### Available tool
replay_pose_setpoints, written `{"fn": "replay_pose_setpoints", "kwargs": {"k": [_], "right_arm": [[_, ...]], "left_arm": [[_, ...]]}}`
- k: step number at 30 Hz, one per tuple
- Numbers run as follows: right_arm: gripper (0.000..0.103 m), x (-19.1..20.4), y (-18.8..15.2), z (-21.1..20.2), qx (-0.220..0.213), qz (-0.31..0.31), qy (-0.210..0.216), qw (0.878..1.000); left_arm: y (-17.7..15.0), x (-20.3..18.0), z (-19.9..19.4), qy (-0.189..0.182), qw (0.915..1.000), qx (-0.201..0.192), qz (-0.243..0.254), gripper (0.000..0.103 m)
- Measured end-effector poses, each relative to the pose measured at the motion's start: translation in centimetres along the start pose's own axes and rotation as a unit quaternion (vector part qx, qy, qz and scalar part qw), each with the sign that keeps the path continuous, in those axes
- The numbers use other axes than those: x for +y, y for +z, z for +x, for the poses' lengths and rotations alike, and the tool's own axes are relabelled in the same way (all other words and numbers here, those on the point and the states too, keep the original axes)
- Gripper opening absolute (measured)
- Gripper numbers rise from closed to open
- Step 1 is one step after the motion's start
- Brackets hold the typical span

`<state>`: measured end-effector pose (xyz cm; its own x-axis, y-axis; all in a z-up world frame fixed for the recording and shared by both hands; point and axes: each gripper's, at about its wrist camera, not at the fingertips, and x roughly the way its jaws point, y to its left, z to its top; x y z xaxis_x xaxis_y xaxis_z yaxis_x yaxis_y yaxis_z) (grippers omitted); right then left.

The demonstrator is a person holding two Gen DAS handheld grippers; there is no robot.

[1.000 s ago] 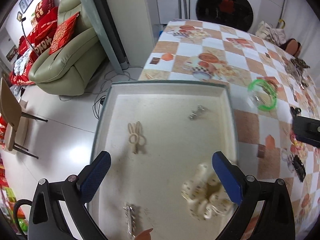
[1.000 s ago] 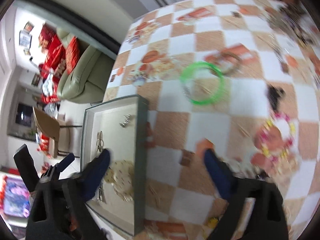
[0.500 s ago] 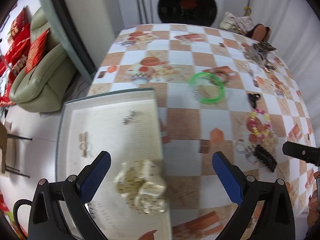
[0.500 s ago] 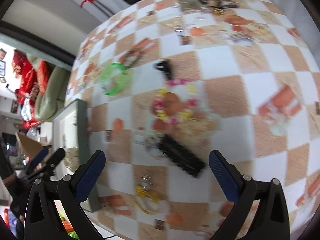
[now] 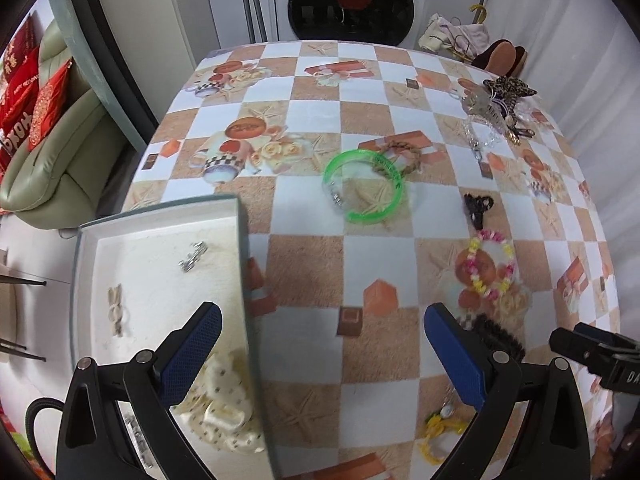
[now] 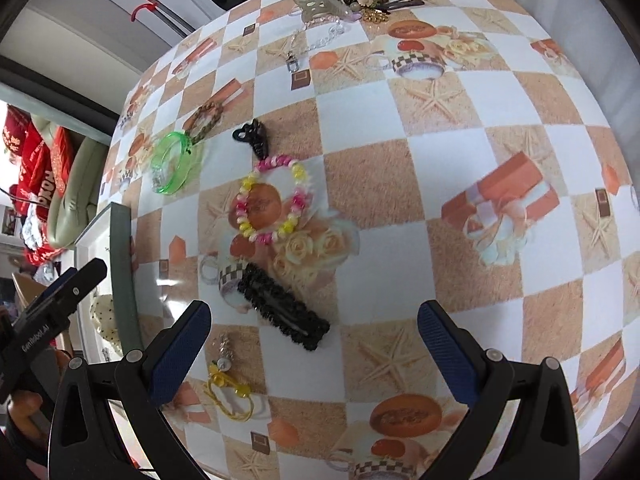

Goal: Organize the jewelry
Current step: 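Move both tools back over the table toward the green bangle, then grasp the green bangle with the left tool while the right tool grasps the beaded bracelet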

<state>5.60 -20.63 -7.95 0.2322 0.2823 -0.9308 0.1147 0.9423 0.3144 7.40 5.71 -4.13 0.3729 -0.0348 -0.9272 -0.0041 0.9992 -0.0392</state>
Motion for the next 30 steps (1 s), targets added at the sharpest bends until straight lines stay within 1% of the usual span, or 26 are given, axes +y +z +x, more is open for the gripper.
{"fn": "replay_pose_setpoints", "kwargs": {"k": [6,11,14,16,20,21,22,24,27,29,30], "right_arm": [[0.103,0.0,2.4,0.4,-0.010,-0.007,-0.023,1.000],[0.103,0.2,4.1,1.5,-0.006,-0.021,-0.042,0.999],[0.103,0.5,4.7,2.3,-0.005,-0.035,-0.057,0.998],[0.101,0.7,5.1,2.7,-0.005,-0.041,-0.060,0.997],[0.091,1.3,5.6,3.6,-0.007,-0.055,-0.066,0.996],[0.089,1.5,5.6,3.8,-0.008,-0.059,-0.067,0.996],[0.086,1.7,5.6,3.9,-0.009,-0.062,-0.068,0.996],[0.083,2.1,5.6,4.3,-0.010,-0.071,-0.072,0.995],[0.081,2.6,5.6,5.0,-0.011,-0.077,-0.077,0.994],[0.080,2.8,5.6,5.4,-0.012,-0.082,-0.084,0.993],[0.080,3.0,5.5,5.5,-0.015,-0.085,-0.090,0.992]], "left_arm": [[2.9,-0.6,1.4,-0.004,0.9998,-0.011,-0.016,0.103],[5.4,-1.1,3.0,0.001,0.9994,-0.023,-0.025,0.103],[6.3,-2.1,3.8,-0.004,0.9995,-0.031,-0.010,0.103],[6.7,-3.2,4.6,-0.010,0.9994,-0.032,0.011,0.103],[7.2,-5.0,6.1,-0.020,0.9984,-0.027,0.045,0.103],[7.3,-5.2,6.5,-0.024,0.9982,-0.024,0.049,0.101],[7.4,-5.5,6.7,-0.025,0.9981,-0.022,0.052,0.092],[7.7,-6.0,7.7,-0.024,0.9979,-0.009,0.060,0.091],[7.9,-6.8,8.6,-0.021,0.9973,-0.006,0.070,0.090],[8.0,-7.3,9.2,-0.021,0.9967,-0.003,0.079,0.080],[8.1,-7.4,9.5,-0.021,0.9965,0.002,0.081,0.077]]}}
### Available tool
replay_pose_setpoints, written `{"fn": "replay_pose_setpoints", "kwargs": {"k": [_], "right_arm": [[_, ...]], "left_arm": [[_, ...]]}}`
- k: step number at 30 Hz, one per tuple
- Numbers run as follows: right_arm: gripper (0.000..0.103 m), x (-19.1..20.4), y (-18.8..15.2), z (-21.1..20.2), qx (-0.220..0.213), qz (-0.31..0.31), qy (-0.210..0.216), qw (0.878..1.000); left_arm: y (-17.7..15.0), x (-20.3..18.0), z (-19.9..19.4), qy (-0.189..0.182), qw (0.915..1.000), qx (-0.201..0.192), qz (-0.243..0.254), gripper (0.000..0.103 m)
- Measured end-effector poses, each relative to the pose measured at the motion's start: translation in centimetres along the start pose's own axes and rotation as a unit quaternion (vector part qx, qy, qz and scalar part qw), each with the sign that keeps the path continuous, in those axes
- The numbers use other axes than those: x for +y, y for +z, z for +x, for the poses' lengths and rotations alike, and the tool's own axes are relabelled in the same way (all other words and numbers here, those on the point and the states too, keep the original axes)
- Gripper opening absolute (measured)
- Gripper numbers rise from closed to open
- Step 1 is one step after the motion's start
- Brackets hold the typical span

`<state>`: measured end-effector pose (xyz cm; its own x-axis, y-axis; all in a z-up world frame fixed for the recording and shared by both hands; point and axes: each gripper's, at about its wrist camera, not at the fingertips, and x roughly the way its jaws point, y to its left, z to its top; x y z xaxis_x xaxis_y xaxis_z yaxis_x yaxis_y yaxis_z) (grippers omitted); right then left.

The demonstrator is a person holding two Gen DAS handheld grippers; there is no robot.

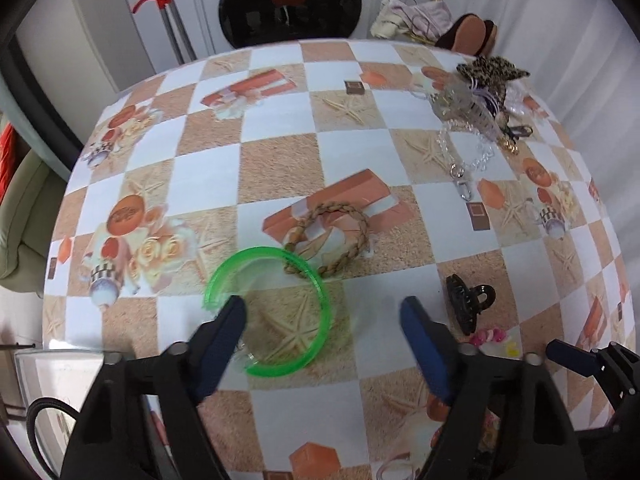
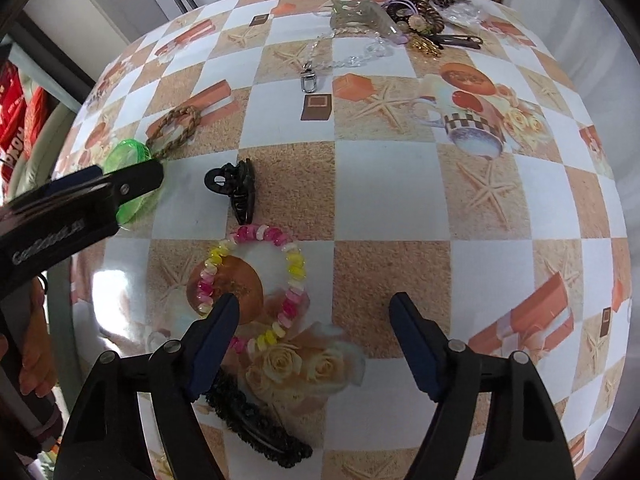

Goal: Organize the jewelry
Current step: 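Grasp the green bangle with the left tool while the right tool grasps the beaded bracelet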

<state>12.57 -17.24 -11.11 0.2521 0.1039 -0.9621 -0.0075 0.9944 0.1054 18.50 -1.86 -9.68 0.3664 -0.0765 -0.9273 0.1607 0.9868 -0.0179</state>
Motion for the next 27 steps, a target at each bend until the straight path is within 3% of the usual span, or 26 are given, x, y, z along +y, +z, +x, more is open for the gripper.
{"fn": "replay_pose_setpoints", "kwargs": {"k": [2,6,9,12,15,16,17,19,27], "right_arm": [[0.079,0.6,0.0,0.2,-0.006,-0.011,-0.016,1.000],[0.077,2.0,-0.6,0.5,-0.020,-0.041,-0.058,0.997],[0.072,2.1,-0.7,0.4,-0.028,-0.047,-0.056,0.997],[0.065,2.4,-0.7,0.3,-0.028,-0.056,-0.052,0.997],[0.054,2.5,-0.7,0.1,-0.026,-0.061,-0.051,0.996],[0.044,2.5,-0.7,0.0,-0.029,-0.061,-0.050,0.996],[0.038,2.5,-0.6,-0.1,-0.030,-0.060,-0.051,0.996],[0.009,2.7,-0.4,-0.1,-0.029,-0.062,-0.047,0.997],[0.009,0.9,-0.3,-1.7,-0.038,-0.014,0.012,0.999]], "left_arm": [[0.1,0.0,0.8,0.003,0.9999,0.012,0.000,0.064],[-0.3,0.2,1.9,0.004,0.9996,0.025,-0.009,0.058],[-0.5,0.1,1.6,0.004,0.9998,0.020,-0.005,0.056],[-0.6,-0.1,1.3,0.001,0.9998,0.019,0.001,0.041],[-0.5,-0.1,1.1,0.001,0.9998,0.019,0.002,0.033],[-0.6,0.0,1.0,0.000,0.9998,0.018,0.002,0.020],[-0.6,0.0,0.9,0.003,0.9998,0.018,0.002,0.013],[-0.8,0.2,0.8,-0.004,0.9998,0.018,-0.001,0.012],[-1.7,0.2,-2.2,-0.018,0.9998,-0.012,-0.003,0.012]]}}
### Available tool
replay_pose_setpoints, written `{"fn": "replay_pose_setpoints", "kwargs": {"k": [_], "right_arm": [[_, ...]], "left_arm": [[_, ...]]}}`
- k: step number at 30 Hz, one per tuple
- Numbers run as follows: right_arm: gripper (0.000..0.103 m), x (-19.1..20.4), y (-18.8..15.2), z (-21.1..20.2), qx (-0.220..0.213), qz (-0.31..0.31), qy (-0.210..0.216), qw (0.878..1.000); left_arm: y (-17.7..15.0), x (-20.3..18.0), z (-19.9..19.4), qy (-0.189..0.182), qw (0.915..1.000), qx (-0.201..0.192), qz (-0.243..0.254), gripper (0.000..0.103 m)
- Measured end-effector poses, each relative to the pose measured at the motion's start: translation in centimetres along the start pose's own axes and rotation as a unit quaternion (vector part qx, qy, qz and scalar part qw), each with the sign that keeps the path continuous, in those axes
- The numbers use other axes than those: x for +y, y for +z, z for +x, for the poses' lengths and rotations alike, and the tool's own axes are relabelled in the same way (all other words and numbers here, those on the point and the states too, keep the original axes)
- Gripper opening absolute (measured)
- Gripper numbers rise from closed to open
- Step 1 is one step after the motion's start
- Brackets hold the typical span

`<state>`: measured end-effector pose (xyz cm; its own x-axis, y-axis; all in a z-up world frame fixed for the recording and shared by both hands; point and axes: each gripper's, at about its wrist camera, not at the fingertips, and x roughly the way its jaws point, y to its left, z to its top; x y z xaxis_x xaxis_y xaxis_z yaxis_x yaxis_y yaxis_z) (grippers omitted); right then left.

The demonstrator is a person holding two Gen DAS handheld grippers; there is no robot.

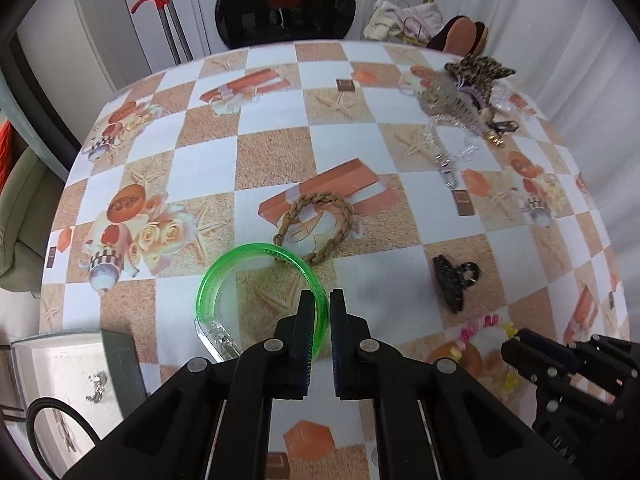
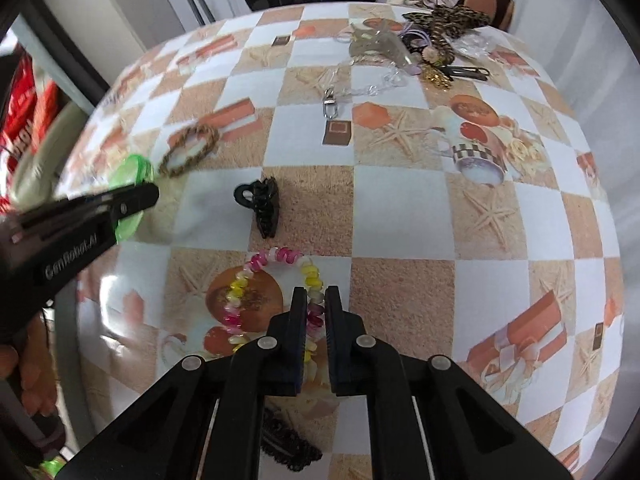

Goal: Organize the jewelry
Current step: 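Grasp the green bangle with the left tool while the right tool grasps the beaded bracelet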

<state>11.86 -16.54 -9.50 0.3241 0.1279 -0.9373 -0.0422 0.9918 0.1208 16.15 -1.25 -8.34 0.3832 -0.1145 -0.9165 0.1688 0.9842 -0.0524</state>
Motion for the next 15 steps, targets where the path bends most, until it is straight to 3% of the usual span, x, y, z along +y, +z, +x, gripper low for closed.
{"fn": "replay_pose_setpoints", "kwargs": {"k": [15], "right_arm": [[0.009,-1.1,-0.9,-3.7,0.002,0.054,0.059,0.997]], "left_arm": [[-3.5,0.8,-7.1,-0.030,0.9990,-0.033,-0.006,0.012]]}}
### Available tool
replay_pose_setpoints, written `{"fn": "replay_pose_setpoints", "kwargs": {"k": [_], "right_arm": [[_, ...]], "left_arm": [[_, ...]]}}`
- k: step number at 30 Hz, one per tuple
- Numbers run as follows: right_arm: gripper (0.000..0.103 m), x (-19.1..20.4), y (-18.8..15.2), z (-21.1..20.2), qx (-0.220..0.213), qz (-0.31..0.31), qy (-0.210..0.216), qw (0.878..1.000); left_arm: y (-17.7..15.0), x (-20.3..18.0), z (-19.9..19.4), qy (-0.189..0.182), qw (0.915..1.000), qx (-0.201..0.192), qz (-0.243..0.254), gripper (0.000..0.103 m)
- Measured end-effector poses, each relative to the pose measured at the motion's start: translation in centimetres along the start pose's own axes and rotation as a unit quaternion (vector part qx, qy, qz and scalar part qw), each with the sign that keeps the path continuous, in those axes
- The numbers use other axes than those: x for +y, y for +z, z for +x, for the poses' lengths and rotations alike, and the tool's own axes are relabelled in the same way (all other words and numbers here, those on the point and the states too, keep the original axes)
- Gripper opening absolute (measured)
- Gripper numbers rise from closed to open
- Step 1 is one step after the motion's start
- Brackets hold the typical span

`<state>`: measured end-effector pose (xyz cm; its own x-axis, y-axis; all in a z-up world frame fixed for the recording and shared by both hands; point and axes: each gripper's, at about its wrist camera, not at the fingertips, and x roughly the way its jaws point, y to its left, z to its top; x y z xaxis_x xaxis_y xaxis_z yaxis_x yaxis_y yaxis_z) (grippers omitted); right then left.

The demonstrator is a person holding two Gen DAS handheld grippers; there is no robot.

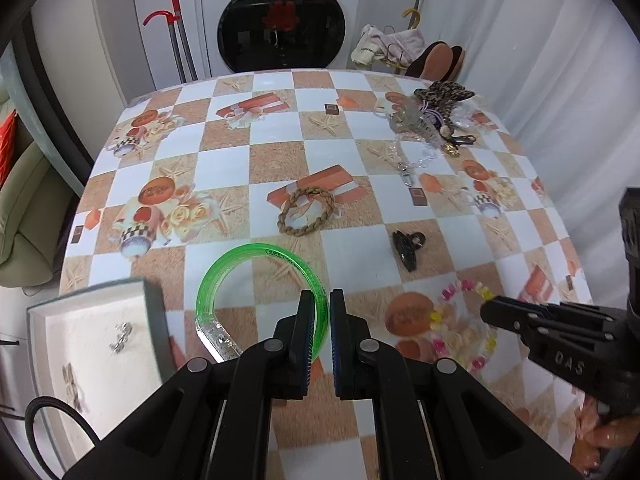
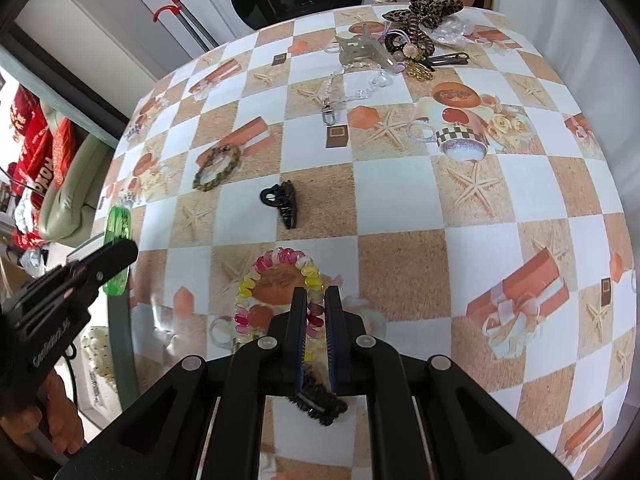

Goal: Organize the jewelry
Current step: 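Grasp the green bangle with the left tool while the right tool grasps the beaded bracelet, then carry bangle and beaded bracelet into the white tray and open both tools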

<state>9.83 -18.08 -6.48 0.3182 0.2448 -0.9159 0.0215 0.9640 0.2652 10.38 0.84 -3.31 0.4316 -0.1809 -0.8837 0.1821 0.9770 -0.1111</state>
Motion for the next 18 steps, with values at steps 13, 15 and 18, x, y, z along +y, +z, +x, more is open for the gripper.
{"fn": "replay_pose_setpoints", "kwargs": {"k": [13,15,18], "right_arm": [[0.009,3.9,-0.7,-2.3,-0.003,-0.014,0.033,0.999],[0.009,5.1,-0.7,-2.6,-0.004,-0.022,0.040,0.999],[0.009,6.9,-0.6,-2.9,-0.005,-0.033,0.052,0.998]], "left_arm": [[-3.0,3.0,-5.6,0.000,0.9990,-0.029,-0.035,0.012],[-3.6,4.0,-6.6,0.003,0.9984,-0.035,-0.044,0.012],[-4.3,5.4,-7.6,0.013,0.9974,-0.042,-0.057,0.012]]}}
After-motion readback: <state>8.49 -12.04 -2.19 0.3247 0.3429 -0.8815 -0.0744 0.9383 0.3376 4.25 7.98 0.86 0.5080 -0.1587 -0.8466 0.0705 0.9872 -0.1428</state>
